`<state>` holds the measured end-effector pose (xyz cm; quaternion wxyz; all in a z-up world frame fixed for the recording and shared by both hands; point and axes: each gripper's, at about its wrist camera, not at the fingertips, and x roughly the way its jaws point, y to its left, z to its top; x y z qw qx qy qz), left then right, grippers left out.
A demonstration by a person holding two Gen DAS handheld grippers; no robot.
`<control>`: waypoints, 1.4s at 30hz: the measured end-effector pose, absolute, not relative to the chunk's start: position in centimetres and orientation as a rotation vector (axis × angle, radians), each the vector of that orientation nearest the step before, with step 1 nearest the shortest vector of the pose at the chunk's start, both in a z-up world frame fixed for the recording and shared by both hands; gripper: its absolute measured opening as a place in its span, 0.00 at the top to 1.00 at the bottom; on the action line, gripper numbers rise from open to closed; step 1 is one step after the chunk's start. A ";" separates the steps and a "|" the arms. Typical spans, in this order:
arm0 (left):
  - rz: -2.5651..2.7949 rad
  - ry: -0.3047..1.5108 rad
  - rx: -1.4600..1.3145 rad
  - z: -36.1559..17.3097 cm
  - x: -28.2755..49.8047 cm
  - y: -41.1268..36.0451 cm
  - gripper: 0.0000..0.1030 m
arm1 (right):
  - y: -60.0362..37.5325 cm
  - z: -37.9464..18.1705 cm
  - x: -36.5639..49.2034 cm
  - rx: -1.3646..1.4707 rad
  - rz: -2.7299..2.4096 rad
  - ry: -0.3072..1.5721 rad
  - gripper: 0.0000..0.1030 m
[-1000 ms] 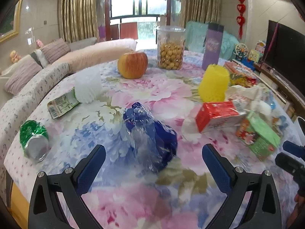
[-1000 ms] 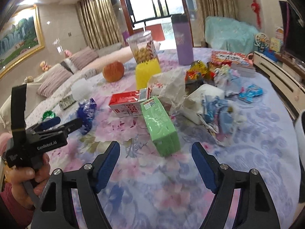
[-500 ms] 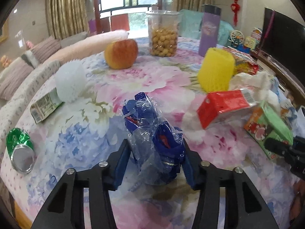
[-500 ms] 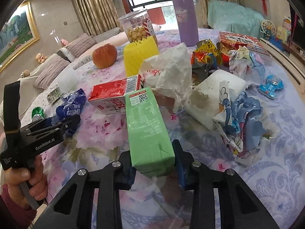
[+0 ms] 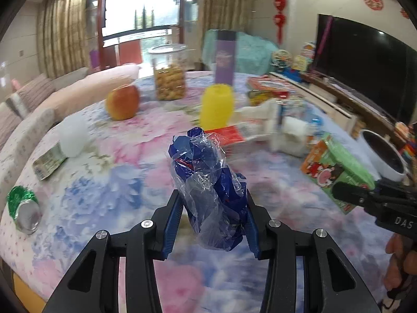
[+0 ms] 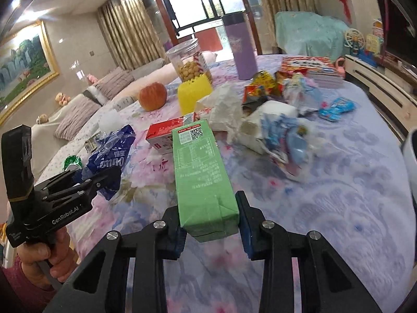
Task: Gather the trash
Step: 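Grasp the blue plastic bottle with left gripper while right gripper grasps green carton, then carry both items over the bin and open both grippers to drop them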
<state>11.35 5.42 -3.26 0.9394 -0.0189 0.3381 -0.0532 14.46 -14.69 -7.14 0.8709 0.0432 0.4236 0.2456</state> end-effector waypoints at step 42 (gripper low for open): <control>-0.621 0.733 0.144 -2.1 20.6 -15.0 0.58 | -38.4 -2.4 11.4 0.231 0.049 0.809 0.67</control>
